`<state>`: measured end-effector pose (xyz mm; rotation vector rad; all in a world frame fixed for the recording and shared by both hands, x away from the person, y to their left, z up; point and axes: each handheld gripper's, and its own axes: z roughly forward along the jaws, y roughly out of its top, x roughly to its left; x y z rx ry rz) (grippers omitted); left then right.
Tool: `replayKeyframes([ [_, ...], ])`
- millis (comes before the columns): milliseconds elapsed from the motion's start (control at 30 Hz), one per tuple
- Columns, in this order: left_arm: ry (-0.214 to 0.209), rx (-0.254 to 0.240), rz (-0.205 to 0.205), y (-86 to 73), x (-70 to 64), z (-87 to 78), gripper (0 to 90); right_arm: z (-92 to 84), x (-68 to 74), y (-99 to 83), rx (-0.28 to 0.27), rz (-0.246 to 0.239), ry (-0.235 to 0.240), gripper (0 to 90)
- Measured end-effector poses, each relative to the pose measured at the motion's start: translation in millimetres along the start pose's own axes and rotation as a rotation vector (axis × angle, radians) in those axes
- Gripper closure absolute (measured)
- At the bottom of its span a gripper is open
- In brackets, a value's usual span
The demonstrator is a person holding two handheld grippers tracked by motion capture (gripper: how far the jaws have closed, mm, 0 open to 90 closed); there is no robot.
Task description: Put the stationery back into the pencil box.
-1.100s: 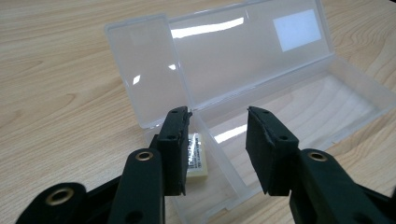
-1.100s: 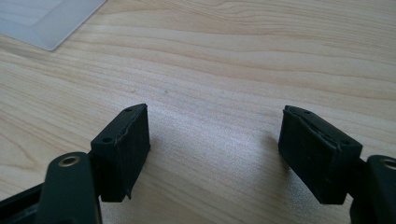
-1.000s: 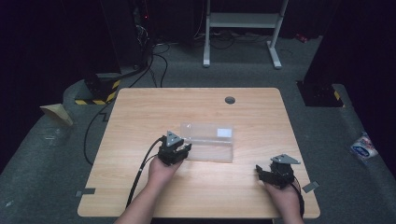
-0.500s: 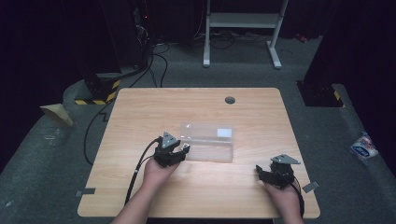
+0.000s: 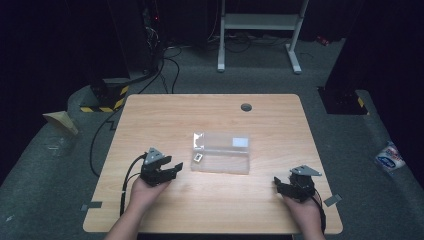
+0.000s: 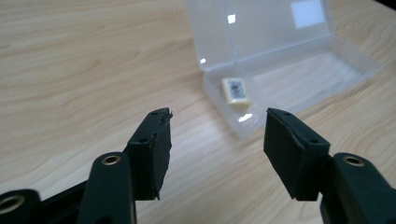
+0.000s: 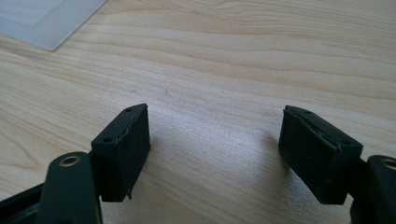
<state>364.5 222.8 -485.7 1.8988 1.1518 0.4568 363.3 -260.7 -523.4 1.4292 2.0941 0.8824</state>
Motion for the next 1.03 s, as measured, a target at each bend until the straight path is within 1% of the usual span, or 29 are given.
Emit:
replayKeyframes([
  [133,0.021,0.057,0.012,-18.9,14.4,-9.0,35.5,-0.1,0.1,0.0,0.001,0.002,0.000,24.5],
  [167,0.018,0.074,0.009,-23.9,18.4,-11.5,33.7,-0.1,0.1,0.0,0.001,0.002,0.000,24.5],
  [233,0.009,0.091,-0.011,-33.3,26.3,-17.5,31.0,0.0,0.2,0.0,0.000,0.002,-0.001,24.5],
  [267,0.013,0.099,-0.005,-37.5,29.1,-20.6,30.1,0.0,0.1,0.0,0.000,0.002,-0.001,24.5],
  [400,0.088,0.152,0.036,-53.0,35.7,-27.5,22.2,-0.1,0.2,-0.1,0.000,0.002,-0.001,24.5],
  [467,0.135,0.178,0.023,-60.6,39.5,-30.8,19.6,0.0,0.0,-0.1,-0.001,-0.001,-0.001,24.5],
  [500,0.155,0.172,0.023,-65.3,41.2,-32.9,17.4,0.0,0.0,-0.1,-0.001,-0.001,-0.002,24.6],
  [533,0.163,0.153,0.022,-69.5,42.7,-35.3,16.2,-0.1,0.1,-0.2,-0.001,0.000,-0.003,24.5],
  [567,0.163,0.142,0.022,-72.0,44.9,-37.3,14.8,-0.4,0.2,-0.2,0.002,0.001,-0.003,24.6],
  [633,0.171,0.119,0.007,-75.1,48.0,-38.6,13.7,-0.4,0.2,-0.2,0.002,0.001,-0.004,24.6],
  [667,0.175,0.116,-0.001,-74.9,49.1,-38.5,14.3,-0.4,0.2,-0.2,0.002,0.001,-0.004,24.6],
  [700,0.177,0.115,-0.010,-74.5,49.5,-38.1,14.3,-0.4,0.2,-0.2,0.002,0.001,-0.004,24.6],
  [767,0.183,0.116,-0.006,-73.7,50.1,-37.0,14.1,-0.4,0.2,-0.2,0.002,0.001,-0.004,24.6],
  [800,0.186,0.121,0.004,-73.3,50.5,-36.8,14.1,-0.4,0.2,-0.2,0.002,0.000,-0.004,24.6],
  [1033,0.187,0.121,0.004,-73.2,50.5,-36.5,13.7,-0.4,0.2,-0.2,0.002,0.001,-0.004,24.6],
])
